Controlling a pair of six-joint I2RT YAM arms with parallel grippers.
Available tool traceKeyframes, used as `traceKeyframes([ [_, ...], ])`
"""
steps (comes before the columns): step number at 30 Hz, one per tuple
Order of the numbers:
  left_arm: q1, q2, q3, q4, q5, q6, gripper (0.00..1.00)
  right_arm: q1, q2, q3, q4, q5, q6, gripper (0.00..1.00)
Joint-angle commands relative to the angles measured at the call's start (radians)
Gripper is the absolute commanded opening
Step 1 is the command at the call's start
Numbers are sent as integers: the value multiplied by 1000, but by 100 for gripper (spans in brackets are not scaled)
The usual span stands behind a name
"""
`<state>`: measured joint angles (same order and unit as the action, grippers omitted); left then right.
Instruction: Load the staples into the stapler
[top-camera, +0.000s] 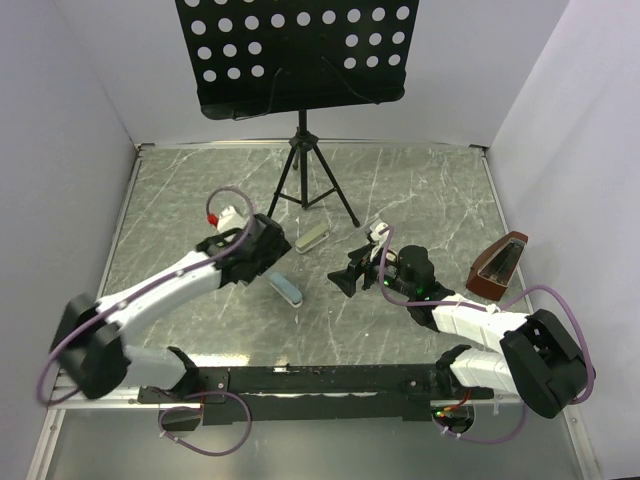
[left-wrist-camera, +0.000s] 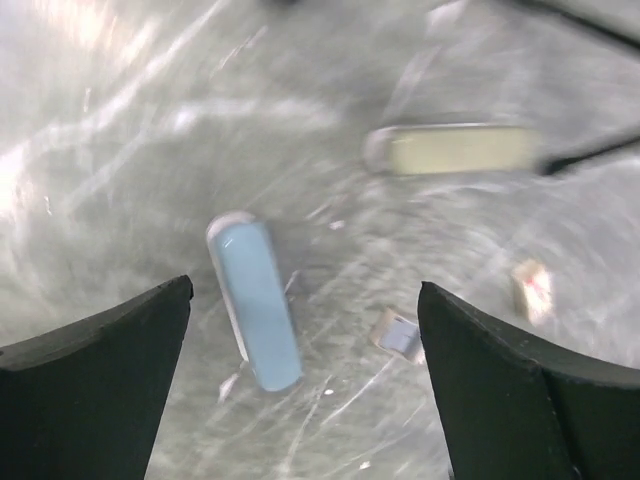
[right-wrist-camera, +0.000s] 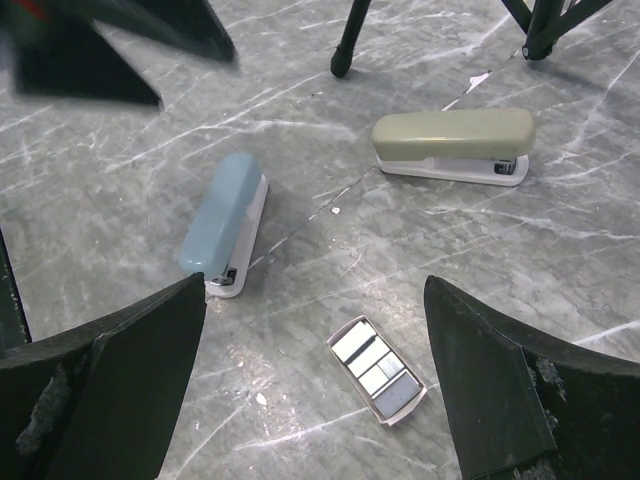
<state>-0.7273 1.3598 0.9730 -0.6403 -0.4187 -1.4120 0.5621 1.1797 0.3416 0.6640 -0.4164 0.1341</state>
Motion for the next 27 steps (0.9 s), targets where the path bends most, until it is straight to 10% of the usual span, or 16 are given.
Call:
traceKeyframes([
  [1, -4, -174, -9, 161, -118, 545, 99, -5, -15, 25, 31, -21, -24, 96],
  [13, -3, -435, -204, 381, 525, 1716, 99, -5, -29, 14, 49, -21, -19, 96],
  [27, -3, -102, -74, 153, 767, 2119, 99, -8, -46, 7, 46, -7, -21, 96],
])
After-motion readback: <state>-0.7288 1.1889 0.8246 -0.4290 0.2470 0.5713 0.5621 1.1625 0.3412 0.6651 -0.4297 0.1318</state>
